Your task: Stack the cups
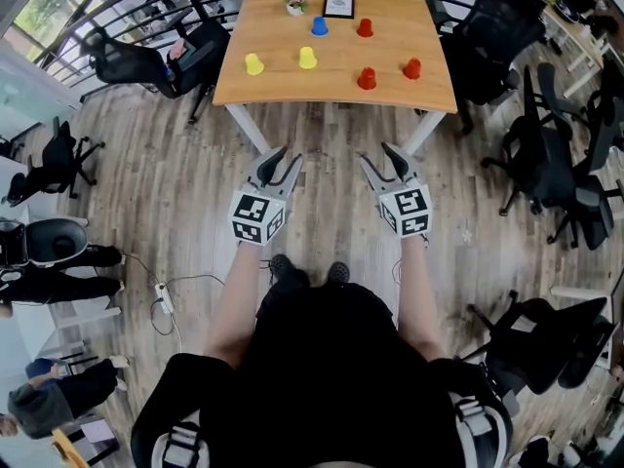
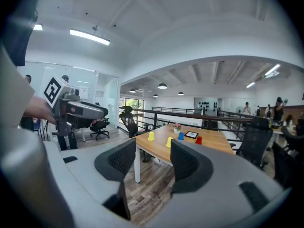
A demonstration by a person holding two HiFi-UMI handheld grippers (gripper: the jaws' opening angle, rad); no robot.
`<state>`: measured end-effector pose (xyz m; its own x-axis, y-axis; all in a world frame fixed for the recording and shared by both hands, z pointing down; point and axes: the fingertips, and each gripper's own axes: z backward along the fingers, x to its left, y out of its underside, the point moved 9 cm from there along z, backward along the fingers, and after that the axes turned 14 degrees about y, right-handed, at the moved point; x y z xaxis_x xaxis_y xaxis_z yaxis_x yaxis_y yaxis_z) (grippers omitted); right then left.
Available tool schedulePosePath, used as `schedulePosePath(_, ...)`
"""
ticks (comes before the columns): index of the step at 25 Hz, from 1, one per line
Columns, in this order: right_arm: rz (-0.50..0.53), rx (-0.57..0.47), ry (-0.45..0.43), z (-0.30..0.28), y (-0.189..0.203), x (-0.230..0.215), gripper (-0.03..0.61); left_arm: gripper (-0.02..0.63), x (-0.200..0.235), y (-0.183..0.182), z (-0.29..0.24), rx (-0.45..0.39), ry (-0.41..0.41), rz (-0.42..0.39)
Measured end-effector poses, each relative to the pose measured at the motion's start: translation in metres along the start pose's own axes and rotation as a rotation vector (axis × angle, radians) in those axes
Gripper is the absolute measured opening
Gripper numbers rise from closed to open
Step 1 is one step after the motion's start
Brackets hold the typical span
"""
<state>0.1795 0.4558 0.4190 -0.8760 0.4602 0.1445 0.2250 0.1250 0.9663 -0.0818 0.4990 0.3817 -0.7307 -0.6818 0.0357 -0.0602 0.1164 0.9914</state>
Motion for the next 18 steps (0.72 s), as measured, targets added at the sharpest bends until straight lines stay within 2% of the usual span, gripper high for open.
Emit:
schedulePosePath(5,0.000,-0.010,0.007,0.000,-0.001,-0.004,0.291,0.175,-0.002,0.002,-0.001,0.011,0.005,0.003)
schedulePosePath(8,0.007,-0.011,-0.004,0.000,-0.002,-0.004,0.341,0.233,-0.006,0.002,-0.001,0.016,0.005,-0.002)
schedulePosePath(18,0.011,-0.008,-0.022,-0.005,-0.003,0.004,0.342,0.241,-0.002,0.006,0.013,0.019,-0.005,0.016)
